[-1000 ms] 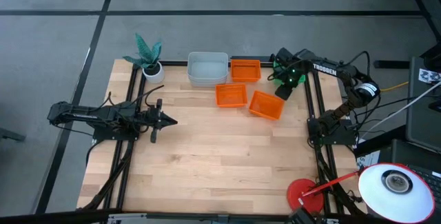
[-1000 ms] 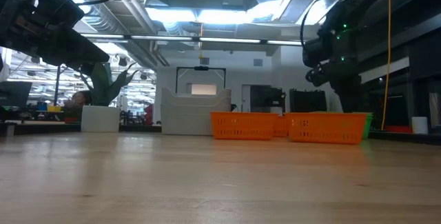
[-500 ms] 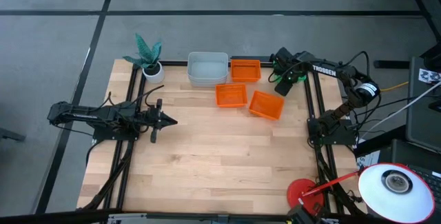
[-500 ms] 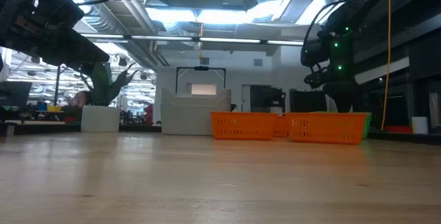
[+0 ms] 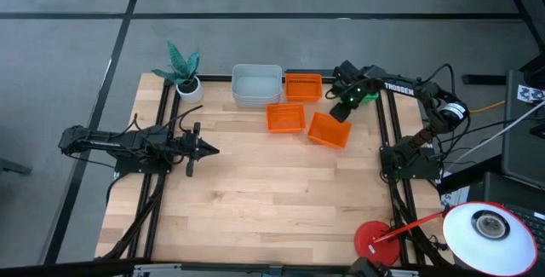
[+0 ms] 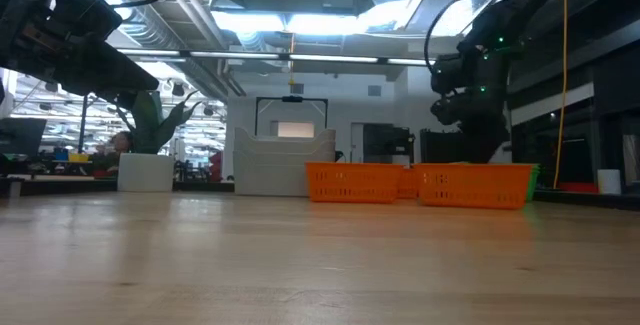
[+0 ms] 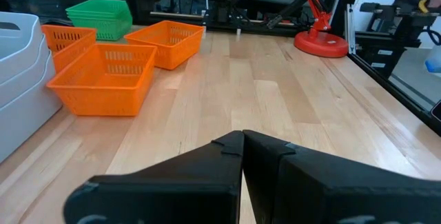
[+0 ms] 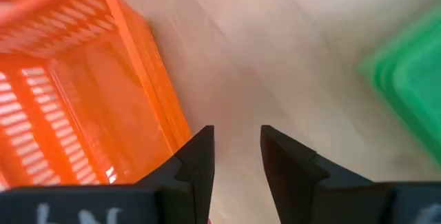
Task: Stack baskets by color
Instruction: Stack the right orange bin on the top orange bin
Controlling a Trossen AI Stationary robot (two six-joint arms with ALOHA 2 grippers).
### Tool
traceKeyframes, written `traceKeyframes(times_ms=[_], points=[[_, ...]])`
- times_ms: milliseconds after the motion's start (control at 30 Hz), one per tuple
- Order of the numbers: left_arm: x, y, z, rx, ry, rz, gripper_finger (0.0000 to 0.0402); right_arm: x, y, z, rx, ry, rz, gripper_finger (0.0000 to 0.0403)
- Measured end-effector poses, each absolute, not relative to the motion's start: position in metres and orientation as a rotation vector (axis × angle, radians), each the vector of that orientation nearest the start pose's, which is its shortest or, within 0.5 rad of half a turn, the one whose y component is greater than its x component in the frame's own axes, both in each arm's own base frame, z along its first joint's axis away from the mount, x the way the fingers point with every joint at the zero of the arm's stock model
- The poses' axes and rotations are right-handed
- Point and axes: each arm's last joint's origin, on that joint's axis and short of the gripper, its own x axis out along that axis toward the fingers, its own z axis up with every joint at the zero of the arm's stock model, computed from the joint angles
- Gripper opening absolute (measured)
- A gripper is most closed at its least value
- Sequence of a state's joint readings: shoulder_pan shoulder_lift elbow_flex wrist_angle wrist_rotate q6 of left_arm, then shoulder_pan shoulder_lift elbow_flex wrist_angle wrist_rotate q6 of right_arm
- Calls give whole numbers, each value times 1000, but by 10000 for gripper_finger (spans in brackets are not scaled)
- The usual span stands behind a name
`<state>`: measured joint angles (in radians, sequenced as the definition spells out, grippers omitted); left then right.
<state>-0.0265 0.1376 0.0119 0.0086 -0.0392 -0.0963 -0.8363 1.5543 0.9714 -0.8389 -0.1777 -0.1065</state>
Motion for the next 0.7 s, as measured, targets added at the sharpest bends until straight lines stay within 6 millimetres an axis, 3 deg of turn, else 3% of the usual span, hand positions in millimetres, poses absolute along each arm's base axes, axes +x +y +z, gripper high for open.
traceKeyframes(times_ms=[700], points=[[105, -2, 157, -92, 117, 18, 0, 213, -176, 189, 456, 1232, -363, 120]])
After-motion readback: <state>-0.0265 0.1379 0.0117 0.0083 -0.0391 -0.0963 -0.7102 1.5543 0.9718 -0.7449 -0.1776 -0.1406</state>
